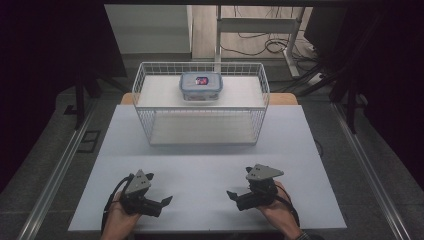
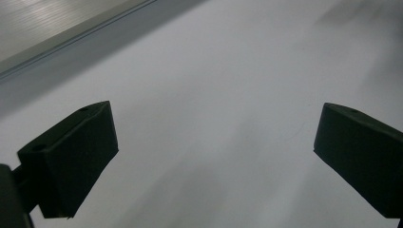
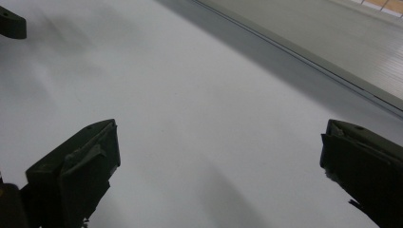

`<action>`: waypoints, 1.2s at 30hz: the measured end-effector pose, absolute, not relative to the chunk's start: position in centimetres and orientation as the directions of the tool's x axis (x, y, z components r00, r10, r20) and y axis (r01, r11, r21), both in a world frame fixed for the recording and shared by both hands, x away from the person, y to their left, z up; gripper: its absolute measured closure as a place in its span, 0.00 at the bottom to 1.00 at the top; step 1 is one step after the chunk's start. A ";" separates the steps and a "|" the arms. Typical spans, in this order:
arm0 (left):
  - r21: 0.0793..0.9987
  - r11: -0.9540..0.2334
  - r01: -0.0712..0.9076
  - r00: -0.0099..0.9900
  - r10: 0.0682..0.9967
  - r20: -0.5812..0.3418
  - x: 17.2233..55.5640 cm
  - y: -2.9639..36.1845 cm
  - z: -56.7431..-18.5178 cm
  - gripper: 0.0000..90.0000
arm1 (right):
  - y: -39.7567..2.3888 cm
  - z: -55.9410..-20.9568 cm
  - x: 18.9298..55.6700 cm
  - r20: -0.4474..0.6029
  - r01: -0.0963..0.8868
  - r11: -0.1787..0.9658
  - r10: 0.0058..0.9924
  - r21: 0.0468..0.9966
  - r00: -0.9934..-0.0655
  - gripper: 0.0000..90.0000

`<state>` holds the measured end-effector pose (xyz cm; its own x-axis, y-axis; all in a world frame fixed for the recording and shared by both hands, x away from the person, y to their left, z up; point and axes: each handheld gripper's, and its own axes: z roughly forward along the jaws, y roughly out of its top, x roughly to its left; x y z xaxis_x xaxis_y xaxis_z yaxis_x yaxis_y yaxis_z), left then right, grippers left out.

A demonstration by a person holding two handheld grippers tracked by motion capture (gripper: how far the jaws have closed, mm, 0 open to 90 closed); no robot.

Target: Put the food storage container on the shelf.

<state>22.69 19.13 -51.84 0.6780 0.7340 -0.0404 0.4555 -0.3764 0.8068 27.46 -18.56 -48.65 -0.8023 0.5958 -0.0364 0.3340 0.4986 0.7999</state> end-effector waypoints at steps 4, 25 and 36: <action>0.808 -0.363 0.463 0.664 0.746 -0.045 22.4 19.8 -51.9 0.01 | -19.1 -48.7 27.2 -0.041 0.335 0.493 0.607 0.803 -0.794 0.00; 0.789 -0.335 0.515 0.599 0.799 -0.051 20.8 23.2 -52.4 0.00 | -23.8 -49.2 26.0 -0.053 0.384 0.460 0.692 0.801 -0.720 0.00; 0.779 -0.309 0.546 0.558 0.828 -0.063 19.7 24.6 -52.9 0.00 | -26.1 -49.9 25.3 -0.054 0.427 0.452 0.733 0.783 -0.678 0.00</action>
